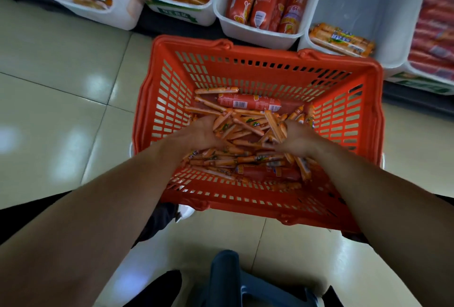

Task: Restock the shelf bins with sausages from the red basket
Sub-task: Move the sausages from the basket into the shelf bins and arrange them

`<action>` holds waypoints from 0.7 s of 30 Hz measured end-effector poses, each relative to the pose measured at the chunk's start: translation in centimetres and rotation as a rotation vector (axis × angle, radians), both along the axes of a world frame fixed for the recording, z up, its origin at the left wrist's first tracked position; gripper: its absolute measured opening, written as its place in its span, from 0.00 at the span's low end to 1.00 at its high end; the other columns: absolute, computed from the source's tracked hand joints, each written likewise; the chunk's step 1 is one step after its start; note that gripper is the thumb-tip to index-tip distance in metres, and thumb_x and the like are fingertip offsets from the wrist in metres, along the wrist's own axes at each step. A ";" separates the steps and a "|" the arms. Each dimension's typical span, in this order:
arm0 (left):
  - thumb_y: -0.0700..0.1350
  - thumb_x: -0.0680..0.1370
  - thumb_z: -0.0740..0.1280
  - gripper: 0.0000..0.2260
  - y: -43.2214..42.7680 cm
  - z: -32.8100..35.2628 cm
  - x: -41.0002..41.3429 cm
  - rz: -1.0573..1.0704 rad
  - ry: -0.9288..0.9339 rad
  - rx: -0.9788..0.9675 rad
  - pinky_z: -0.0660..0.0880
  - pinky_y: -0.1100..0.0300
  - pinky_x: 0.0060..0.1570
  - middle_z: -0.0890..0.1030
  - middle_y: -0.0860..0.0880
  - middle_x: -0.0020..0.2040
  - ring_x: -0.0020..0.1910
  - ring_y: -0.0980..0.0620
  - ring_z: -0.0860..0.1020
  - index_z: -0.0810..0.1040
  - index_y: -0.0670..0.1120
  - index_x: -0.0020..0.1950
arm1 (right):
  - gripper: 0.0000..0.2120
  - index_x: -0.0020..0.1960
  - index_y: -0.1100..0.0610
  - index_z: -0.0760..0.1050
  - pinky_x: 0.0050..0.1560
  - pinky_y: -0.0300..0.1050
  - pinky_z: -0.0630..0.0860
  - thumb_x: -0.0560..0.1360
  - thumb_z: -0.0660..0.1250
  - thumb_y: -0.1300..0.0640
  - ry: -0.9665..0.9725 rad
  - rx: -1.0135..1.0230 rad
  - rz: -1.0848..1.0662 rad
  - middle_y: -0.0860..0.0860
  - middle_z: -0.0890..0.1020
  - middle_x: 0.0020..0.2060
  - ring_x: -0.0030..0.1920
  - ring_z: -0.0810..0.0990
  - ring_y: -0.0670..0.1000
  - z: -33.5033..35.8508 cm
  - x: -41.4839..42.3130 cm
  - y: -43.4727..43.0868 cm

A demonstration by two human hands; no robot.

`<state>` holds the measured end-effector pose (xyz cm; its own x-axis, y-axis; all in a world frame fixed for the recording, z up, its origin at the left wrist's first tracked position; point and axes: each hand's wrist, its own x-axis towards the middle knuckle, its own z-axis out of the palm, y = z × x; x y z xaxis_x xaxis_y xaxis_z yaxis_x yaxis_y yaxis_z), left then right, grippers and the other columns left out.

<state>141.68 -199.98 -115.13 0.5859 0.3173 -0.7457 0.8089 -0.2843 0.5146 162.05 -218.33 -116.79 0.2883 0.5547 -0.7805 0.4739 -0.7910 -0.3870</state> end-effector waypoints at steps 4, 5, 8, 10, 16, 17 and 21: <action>0.48 0.68 0.81 0.33 0.8 3.9 0.2 0.056 -0.020 0.054 0.74 0.54 0.58 0.79 0.50 0.58 0.59 0.48 0.77 0.72 0.45 0.69 | 0.28 0.63 0.55 0.69 0.44 0.48 0.73 0.69 0.77 0.50 -0.033 0.076 0.031 0.52 0.77 0.51 0.47 0.78 0.53 4.4 0.9 1.1; 0.47 0.69 0.80 0.33 0.9 5.1 0.4 0.068 -0.045 0.052 0.74 0.54 0.60 0.79 0.50 0.59 0.60 0.47 0.77 0.71 0.45 0.70 | 0.28 0.63 0.54 0.70 0.44 0.48 0.73 0.68 0.77 0.50 -0.042 0.102 0.031 0.52 0.77 0.51 0.47 0.78 0.54 5.7 1.3 1.4; 0.44 0.71 0.79 0.27 1.2 8.7 1.3 0.066 -0.108 0.073 0.72 0.57 0.55 0.80 0.50 0.55 0.57 0.47 0.78 0.73 0.46 0.66 | 0.24 0.58 0.54 0.72 0.49 0.48 0.76 0.67 0.77 0.51 -0.098 0.155 0.053 0.53 0.79 0.49 0.49 0.79 0.55 10.0 2.5 2.2; 0.45 0.71 0.79 0.22 1.3 11.1 2.1 0.058 -0.139 0.120 0.72 0.57 0.50 0.81 0.49 0.51 0.54 0.47 0.80 0.75 0.46 0.61 | 0.26 0.60 0.53 0.73 0.55 0.51 0.78 0.66 0.78 0.50 -0.128 0.198 0.066 0.52 0.80 0.51 0.50 0.80 0.54 13.2 3.6 2.7; 0.46 0.71 0.78 0.20 1.5 18.2 5.9 0.054 -0.322 0.191 0.69 0.67 0.38 0.77 0.57 0.44 0.43 0.58 0.76 0.72 0.50 0.58 | 0.22 0.55 0.55 0.73 0.44 0.47 0.73 0.66 0.78 0.52 -0.352 0.266 0.162 0.52 0.80 0.46 0.45 0.79 0.55 22.6 8.5 4.0; 0.46 0.72 0.78 0.20 1.5 19.1 6.8 0.062 -0.343 0.193 0.68 0.68 0.37 0.76 0.58 0.44 0.42 0.60 0.76 0.71 0.51 0.58 | 0.21 0.54 0.55 0.73 0.42 0.46 0.72 0.66 0.78 0.52 -0.378 0.267 0.161 0.52 0.79 0.44 0.44 0.78 0.54 23.8 9.5 4.1; 0.48 0.72 0.77 0.20 1.7 20.4 10.1 0.114 -0.374 0.185 0.70 0.62 0.38 0.78 0.52 0.45 0.44 0.55 0.79 0.72 0.50 0.58 | 0.20 0.52 0.55 0.72 0.40 0.45 0.70 0.67 0.78 0.51 -0.439 0.268 0.172 0.52 0.79 0.44 0.42 0.77 0.53 25.9 13.3 4.5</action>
<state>151.78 -198.24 -94.69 0.7587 0.5040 -0.4127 0.6077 -0.3192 0.7272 175.38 -213.85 -90.87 0.4430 0.7860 -0.4312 0.7506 -0.5882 -0.3010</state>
